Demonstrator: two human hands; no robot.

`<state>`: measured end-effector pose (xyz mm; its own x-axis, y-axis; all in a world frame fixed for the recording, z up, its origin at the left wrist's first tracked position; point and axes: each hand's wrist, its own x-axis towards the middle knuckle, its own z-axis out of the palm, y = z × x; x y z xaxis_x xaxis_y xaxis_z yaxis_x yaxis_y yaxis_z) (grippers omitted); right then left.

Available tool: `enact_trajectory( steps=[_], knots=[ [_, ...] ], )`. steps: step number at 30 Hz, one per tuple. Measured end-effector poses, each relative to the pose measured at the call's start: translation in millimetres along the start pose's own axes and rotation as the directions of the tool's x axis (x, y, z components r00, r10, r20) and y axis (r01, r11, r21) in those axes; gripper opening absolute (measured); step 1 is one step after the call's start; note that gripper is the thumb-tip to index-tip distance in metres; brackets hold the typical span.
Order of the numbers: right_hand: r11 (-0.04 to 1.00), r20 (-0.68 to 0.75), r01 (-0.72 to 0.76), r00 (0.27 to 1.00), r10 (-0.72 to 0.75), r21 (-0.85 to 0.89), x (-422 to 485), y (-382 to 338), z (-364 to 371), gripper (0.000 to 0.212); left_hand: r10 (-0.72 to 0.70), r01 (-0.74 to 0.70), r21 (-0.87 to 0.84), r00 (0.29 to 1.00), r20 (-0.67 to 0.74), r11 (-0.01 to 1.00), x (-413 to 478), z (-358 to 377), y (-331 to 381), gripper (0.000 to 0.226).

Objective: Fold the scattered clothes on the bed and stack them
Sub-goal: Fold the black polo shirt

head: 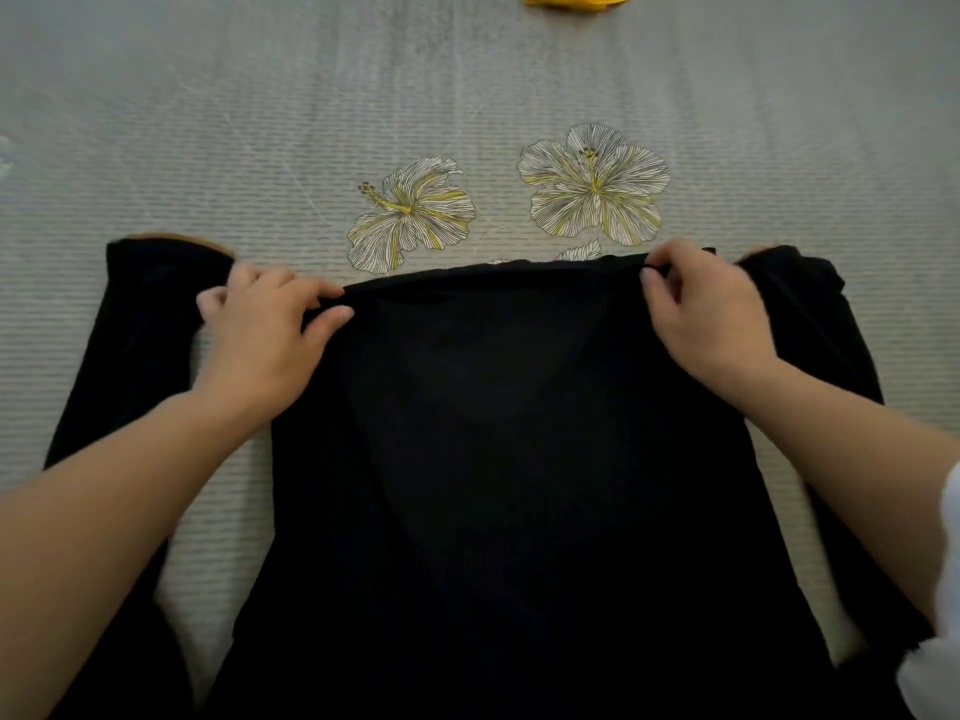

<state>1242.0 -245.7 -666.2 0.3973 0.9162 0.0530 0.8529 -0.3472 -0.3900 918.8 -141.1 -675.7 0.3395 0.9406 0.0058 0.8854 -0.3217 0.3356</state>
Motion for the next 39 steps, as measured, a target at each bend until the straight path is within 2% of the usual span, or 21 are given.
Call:
enact_trajectory(
  steps=[2,5,9,12,14,15,17,19,21,23,25,27,29,31,34,37,39],
  knots=[
    [0.994,-0.068,-0.086,0.993,0.091,0.074,3.2,5.5,-9.2,0.016,-0.008,0.006,-0.037,0.999,-0.031,0.999,4.9,-10.5,-0.9,0.024],
    [0.962,-0.097,-0.214,0.968,0.233,0.169,13.8,8.6,-17.8,0.015,-0.089,0.07,-0.169,0.99,-0.111,0.983,16.8,-25.1,0.2,0.02],
    [0.913,-0.147,-0.329,0.918,0.369,0.242,39.7,2.3,-17.0,0.02,-0.304,0.23,-0.357,0.938,-0.167,0.905,48.3,-30.2,7.8,0.016],
    [0.86,-0.047,-0.435,0.885,0.463,0.268,51.6,2.9,-5.9,0.026,-0.46,0.393,-0.411,0.885,-0.075,0.823,64.8,-19.4,7.8,0.027],
    [0.839,0.056,-0.463,0.882,0.468,0.285,46.9,1.8,-1.7,0.042,-0.538,0.494,-0.386,0.843,-0.007,0.779,60.4,-10.3,4.3,0.043],
    [0.842,0.057,-0.453,0.887,0.458,0.294,42.3,1.4,-2.5,0.048,-0.56,0.523,-0.341,0.829,-0.009,0.781,54.2,-7.6,2.4,0.048],
    [0.853,-0.022,-0.429,0.89,0.455,0.298,32.1,4.4,-6.4,0.045,-0.555,0.516,-0.313,0.831,-0.045,0.797,40.4,-5.4,-3.4,0.051],
    [0.831,-0.092,-0.472,0.851,0.516,0.293,24.6,13.1,-10.1,0.034,-0.562,0.515,-0.349,0.826,-0.04,0.783,30.2,-5.9,-8.6,0.051],
    [0.8,-0.065,-0.552,0.812,0.58,0.236,21.1,24.5,-9.8,0.03,-0.582,0.553,-0.338,0.813,0.017,0.762,25.4,-7.9,-11.1,0.051],
    [0.789,-0.001,-0.579,0.806,0.592,0.208,19.6,26.4,-10.3,0.033,-0.575,0.569,-0.326,0.813,0.087,0.755,25.3,-11.4,-9.7,0.043],
    [0.783,0.038,-0.585,0.805,0.592,0.212,22.5,23.1,-10.7,0.036,-0.605,0.604,-0.418,0.782,0.147,0.679,29.6,-13.9,-9.9,0.024],
    [0.762,0.095,-0.609,0.791,0.605,0.218,28.1,19.7,-11.7,0.027,-0.665,0.633,-0.556,0.724,0.18,0.539,37.9,-16.5,-12.2,0.012],
    [0.725,0.122,-0.646,0.76,0.638,0.239,35.5,20.4,-14.5,0.018,-0.707,0.596,-0.661,0.694,0.138,0.456,48.2,-21.2,-15.4,0.022],
    [0.701,0.062,-0.64,0.751,0.657,0.315,44.4,22.9,-19.4,0.025,-0.739,0.511,-0.775,0.668,0.086,0.371,59.9,-32.3,-14.8,0.025],
    [0.694,0.02,-0.592,0.767,0.642,0.41,53.8,21.0,-23.6,0.025,-0.749,0.418,-0.854,0.66,0.051,0.31,76.2,-47.4,-17.1,0.025],
    [0.661,0.16,-0.616,0.771,0.616,0.429,53.9,18.6,-14.8,0.026,-0.723,0.495,-0.818,0.674,0.15,0.293,81.9,-42.7,-22.0,0.029],
    [0.663,0.243,-0.647,0.759,0.604,0.375,48.8,21.0,-8.2,0.029,-0.706,0.551,-0.785,0.674,0.218,0.284,78.5,-32.6,-25.5,0.026]
  ],
)
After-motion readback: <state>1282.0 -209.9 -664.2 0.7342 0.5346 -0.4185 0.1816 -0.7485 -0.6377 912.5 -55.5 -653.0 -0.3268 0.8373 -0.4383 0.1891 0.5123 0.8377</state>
